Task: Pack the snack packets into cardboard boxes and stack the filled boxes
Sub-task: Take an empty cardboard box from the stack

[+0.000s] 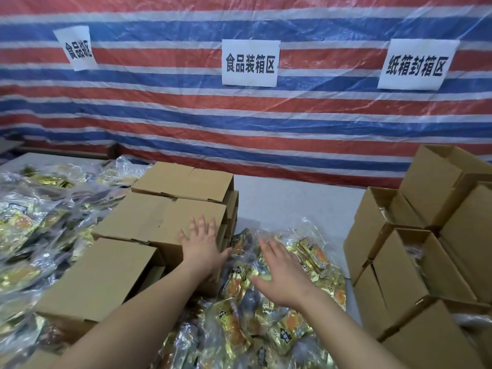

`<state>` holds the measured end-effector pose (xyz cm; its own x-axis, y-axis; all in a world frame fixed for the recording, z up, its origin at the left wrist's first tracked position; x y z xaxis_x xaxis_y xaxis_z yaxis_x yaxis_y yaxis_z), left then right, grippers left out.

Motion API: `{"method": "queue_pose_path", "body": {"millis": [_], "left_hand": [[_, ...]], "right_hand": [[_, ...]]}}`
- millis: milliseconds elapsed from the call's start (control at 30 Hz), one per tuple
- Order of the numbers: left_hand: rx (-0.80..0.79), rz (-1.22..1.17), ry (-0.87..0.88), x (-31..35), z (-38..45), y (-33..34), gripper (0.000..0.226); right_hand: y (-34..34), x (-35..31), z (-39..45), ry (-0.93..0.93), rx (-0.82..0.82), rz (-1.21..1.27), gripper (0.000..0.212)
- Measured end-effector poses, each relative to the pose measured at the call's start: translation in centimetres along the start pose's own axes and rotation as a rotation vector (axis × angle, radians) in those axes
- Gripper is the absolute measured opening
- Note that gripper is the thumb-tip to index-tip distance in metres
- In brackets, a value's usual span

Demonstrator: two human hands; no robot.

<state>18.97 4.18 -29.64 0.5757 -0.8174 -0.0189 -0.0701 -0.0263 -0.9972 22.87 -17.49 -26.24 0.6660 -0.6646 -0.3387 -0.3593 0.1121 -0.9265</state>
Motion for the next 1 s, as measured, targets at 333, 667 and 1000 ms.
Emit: {"method": "queue_pose_path", "body": {"millis": [333, 667, 1000], "left_hand": [[0.003, 0.051, 0.032, 0.4, -0.7, -1.1, 0.078], [0.241, -0.506, 0.229, 1.3, -7.6, -10.9, 0.045], [-0.175, -1.002, 0.33, 6.1, -10.6, -9.4, 0.038]], "right_hand": [[-1.1, -1.0, 2.1, 0.002, 0.002, -0.002, 0.089], [-8.4, -0.4, 2.2, -0.009, 0.235, 0.231, 0.082], [-9.7, 5.1, -2.1, 0.028, 0.166, 0.165, 0.008]]}}
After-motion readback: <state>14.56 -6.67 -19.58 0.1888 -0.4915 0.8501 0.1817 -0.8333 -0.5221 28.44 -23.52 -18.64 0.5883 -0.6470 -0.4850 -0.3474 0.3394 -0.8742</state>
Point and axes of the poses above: each hand's wrist, its own z-axis towards the middle knuckle, its own y-axis out of the palm, x = y × z, the point moved 6 cm from there along z, towards the middle knuckle, and after that the axes turned 1 degree about y, right-handed, at the moved point
